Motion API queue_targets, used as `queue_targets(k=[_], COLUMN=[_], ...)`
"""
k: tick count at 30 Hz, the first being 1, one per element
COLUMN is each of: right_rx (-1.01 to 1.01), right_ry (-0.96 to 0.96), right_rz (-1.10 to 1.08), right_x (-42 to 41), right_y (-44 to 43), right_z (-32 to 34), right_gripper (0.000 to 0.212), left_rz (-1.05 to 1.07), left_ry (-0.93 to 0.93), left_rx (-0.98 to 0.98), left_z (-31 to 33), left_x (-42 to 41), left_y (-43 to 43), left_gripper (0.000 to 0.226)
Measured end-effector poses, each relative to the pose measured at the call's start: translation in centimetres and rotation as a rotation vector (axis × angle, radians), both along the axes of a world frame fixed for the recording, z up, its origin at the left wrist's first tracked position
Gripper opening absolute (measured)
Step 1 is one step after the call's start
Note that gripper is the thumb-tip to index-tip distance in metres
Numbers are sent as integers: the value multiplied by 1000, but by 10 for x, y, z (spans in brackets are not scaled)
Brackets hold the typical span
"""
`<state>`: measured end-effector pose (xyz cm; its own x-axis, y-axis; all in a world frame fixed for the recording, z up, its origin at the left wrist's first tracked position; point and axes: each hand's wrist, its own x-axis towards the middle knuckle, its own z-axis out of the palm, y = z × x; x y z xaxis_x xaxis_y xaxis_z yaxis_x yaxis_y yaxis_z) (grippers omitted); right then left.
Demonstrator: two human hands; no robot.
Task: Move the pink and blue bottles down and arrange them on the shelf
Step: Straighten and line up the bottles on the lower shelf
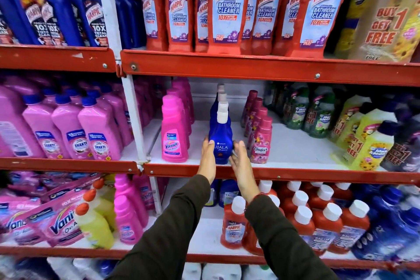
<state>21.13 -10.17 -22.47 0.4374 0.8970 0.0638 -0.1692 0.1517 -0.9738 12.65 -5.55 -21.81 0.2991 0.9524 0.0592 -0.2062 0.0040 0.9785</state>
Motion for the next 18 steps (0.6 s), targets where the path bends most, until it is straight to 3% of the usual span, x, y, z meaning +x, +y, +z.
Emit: queue_targets(k=[5, 10, 15, 18], right_rx=[24, 172, 238, 166], right_ry=[-32, -107, -164, -148], right_rz=[-116, -300, -161, -18], right_x=[-8, -28, -70, -92], right_y=[-7, -12, -1, 15], right_z=[-3, -1, 4, 1], right_gripper=[38, 44, 33, 35], left_rz=[12, 170, 459, 625], left_ry=[-16, -62, -48, -16], left_rx=[53, 257, 467, 449], left_z=[2, 4, 9, 6], left_x=[-9, -38, -67, -86], left_y=[-3, -8, -8, 3], left_gripper=[58, 42, 41, 43])
